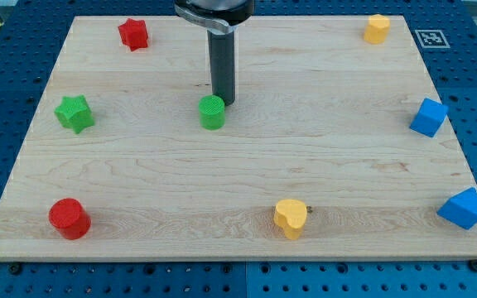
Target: Push the green star closer to the green circle
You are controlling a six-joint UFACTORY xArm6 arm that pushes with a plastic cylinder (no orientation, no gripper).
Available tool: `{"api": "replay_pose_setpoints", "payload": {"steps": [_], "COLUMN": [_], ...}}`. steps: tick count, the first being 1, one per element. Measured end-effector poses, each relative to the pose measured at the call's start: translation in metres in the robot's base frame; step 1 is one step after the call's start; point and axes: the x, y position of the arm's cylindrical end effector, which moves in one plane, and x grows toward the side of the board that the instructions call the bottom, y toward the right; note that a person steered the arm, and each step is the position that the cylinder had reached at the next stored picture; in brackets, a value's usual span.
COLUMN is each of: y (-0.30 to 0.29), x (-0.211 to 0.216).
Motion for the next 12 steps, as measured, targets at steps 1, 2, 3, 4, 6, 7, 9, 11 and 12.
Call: {"api": "replay_pose_setpoints", "payload": {"steps": [1,2,3,4,6,7,9,11,12], "y": [-0.012,-0.055,-0.085,-0.126,-0.202,-0.214,-0.219,-0.264,-0.242], "x": [-0.008,-0.025,-0.026,-0.026,-0.020,0.002,0.038,0.076,0.091]}}
